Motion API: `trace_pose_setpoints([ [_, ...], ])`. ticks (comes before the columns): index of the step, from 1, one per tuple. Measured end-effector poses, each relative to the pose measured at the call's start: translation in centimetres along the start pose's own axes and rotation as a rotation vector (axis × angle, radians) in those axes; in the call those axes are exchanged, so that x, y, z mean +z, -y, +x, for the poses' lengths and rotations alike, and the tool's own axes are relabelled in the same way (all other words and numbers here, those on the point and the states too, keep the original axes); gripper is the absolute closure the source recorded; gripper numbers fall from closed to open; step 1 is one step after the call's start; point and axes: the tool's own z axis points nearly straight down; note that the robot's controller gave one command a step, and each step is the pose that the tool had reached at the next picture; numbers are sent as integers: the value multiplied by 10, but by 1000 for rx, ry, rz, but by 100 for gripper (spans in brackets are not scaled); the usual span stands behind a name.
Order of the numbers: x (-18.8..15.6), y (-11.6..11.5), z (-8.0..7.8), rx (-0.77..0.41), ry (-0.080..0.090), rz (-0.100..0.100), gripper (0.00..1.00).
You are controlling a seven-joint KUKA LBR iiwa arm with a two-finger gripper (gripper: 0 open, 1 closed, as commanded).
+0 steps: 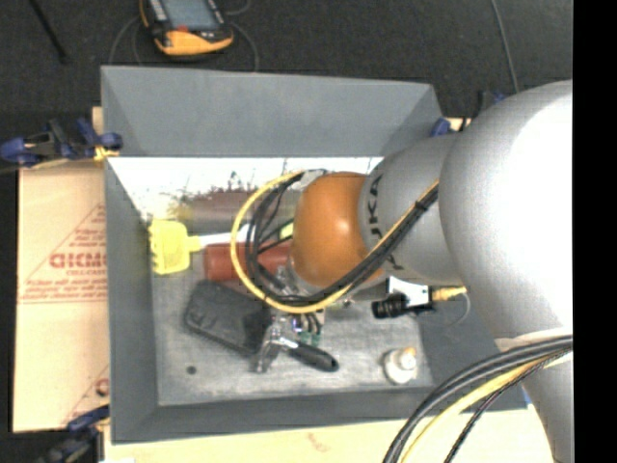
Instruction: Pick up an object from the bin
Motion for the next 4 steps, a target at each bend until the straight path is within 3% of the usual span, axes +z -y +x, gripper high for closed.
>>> trace_pose_setpoints([
  [1, -3, 5, -3, -11, 2, 2, 100],
  [4, -11, 6, -2, -10, 0, 2, 100],
])
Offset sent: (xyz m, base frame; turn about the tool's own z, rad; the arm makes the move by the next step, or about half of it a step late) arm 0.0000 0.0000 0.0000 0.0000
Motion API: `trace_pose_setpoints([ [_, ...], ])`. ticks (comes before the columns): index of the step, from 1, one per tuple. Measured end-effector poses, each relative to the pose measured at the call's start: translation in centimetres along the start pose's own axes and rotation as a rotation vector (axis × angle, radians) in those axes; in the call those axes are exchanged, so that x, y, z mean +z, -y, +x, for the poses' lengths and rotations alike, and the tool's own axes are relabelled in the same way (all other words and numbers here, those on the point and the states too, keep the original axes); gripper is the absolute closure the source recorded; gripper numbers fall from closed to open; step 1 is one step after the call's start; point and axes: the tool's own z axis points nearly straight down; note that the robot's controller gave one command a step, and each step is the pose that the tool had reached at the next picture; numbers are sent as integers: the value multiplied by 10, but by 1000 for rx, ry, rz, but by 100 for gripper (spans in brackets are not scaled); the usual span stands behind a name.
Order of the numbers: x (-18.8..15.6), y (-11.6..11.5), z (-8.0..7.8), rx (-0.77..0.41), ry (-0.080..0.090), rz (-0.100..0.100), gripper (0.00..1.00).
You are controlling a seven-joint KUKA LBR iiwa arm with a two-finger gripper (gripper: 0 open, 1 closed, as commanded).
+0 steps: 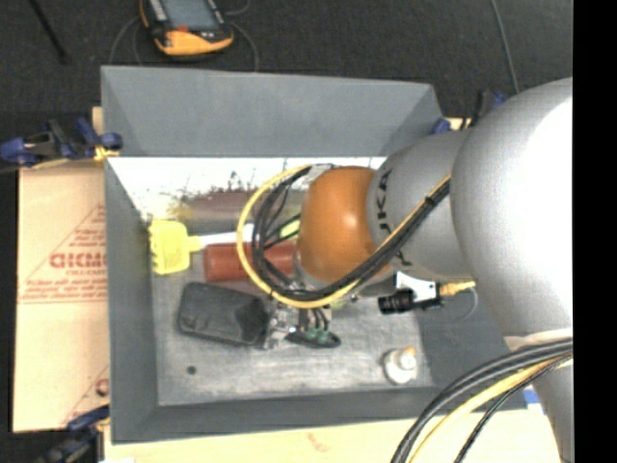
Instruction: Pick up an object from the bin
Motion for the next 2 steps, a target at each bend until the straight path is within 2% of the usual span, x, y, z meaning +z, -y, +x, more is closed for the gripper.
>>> trace_pose_setpoints([
  [2, -16, 0, 0, 1, 0, 0, 100],
])
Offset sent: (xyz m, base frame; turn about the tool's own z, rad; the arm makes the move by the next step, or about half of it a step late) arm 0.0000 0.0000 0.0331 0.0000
